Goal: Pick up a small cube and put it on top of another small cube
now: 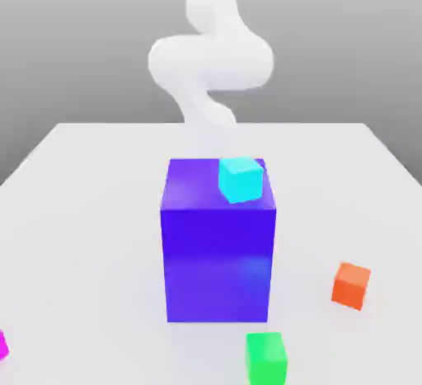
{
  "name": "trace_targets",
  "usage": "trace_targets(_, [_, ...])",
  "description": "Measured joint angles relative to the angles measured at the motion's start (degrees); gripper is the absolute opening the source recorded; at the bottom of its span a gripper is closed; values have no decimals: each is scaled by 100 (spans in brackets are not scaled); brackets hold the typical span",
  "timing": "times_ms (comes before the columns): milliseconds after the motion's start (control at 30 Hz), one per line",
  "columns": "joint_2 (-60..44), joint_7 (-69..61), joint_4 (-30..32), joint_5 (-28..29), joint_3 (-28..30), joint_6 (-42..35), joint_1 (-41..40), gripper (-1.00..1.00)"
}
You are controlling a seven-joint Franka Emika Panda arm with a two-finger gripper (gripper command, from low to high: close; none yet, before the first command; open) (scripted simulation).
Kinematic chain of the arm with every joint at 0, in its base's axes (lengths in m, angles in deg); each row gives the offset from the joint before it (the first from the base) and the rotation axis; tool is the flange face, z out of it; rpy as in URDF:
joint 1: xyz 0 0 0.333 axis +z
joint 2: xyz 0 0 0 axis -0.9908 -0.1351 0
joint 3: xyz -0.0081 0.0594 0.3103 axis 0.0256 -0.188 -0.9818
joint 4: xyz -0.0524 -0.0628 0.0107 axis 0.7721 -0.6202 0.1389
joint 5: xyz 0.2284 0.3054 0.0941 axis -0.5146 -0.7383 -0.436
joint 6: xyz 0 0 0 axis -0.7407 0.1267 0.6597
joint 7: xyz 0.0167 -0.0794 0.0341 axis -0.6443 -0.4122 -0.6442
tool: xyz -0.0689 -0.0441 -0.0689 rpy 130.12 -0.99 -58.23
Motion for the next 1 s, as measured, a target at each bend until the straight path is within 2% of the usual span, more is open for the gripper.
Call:
trace_targets(533, [-3354,-1341,-366,-1195,1531,646,-101,0])
trace_targets(767, [-4803,-1909,-524,-1695,1744,928,-625,0])
trace_targets(1000, [-6157,-2238,-658,-1840,1927,1283,-1112,0])
